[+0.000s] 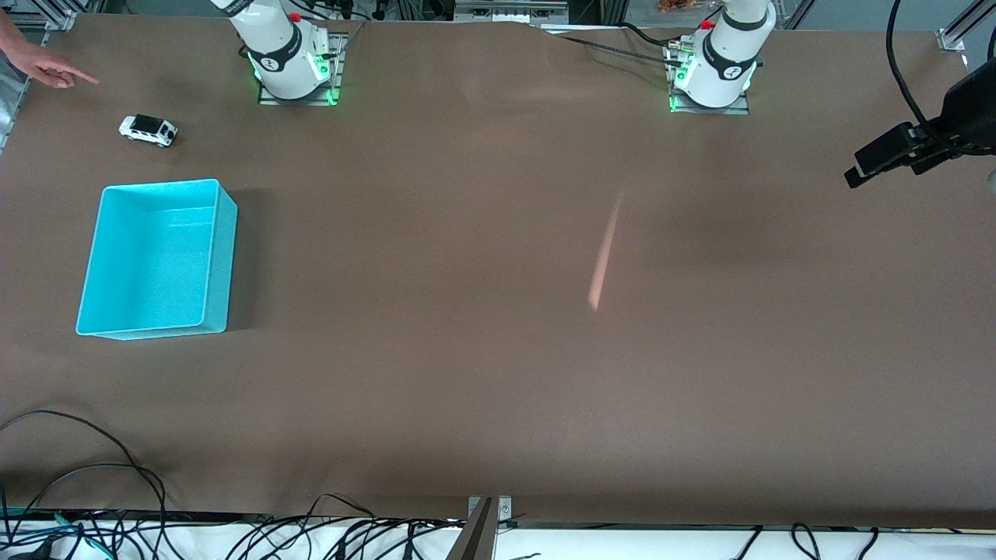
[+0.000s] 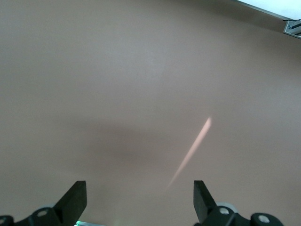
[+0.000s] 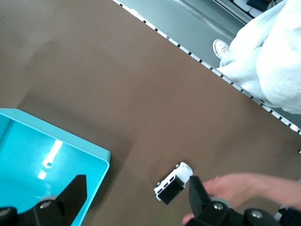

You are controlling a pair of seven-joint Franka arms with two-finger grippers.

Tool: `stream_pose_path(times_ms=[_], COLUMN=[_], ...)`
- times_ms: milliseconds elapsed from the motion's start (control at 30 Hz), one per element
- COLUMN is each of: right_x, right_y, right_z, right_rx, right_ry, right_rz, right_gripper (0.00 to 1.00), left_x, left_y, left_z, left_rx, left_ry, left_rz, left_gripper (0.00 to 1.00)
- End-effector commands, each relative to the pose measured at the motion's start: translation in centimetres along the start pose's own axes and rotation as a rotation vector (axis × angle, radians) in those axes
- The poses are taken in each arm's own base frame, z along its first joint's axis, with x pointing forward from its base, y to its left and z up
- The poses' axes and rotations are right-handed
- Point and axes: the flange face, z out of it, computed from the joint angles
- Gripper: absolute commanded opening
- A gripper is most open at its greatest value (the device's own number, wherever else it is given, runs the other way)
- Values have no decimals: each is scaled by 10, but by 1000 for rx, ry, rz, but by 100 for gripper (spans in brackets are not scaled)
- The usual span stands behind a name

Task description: Wind and store white jeep toy

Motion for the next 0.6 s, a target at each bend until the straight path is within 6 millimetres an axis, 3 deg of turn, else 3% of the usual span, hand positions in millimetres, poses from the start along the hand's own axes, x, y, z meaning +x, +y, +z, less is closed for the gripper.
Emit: stream_pose_path(times_ms=[0, 167, 300, 567], right_x=[-9, -8, -8, -15], right_y=[-2, 18, 48, 55], right_z=[13, 45, 72, 98], right_rx=[1, 2, -2, -4], right_ry=[53, 55, 48, 27], right_rz=[41, 79, 137, 239], right_gripper=[94, 94, 95, 95], left_x=[-4, -4, -4, -3], left_y=[0, 0, 0, -3], left_z=[-6, -6, -7, -7], left_rx=[12, 12, 12, 12], left_ry=[2, 2, 5, 4], left_rz=[22, 22, 20, 16], left_gripper=[100, 100, 100, 100])
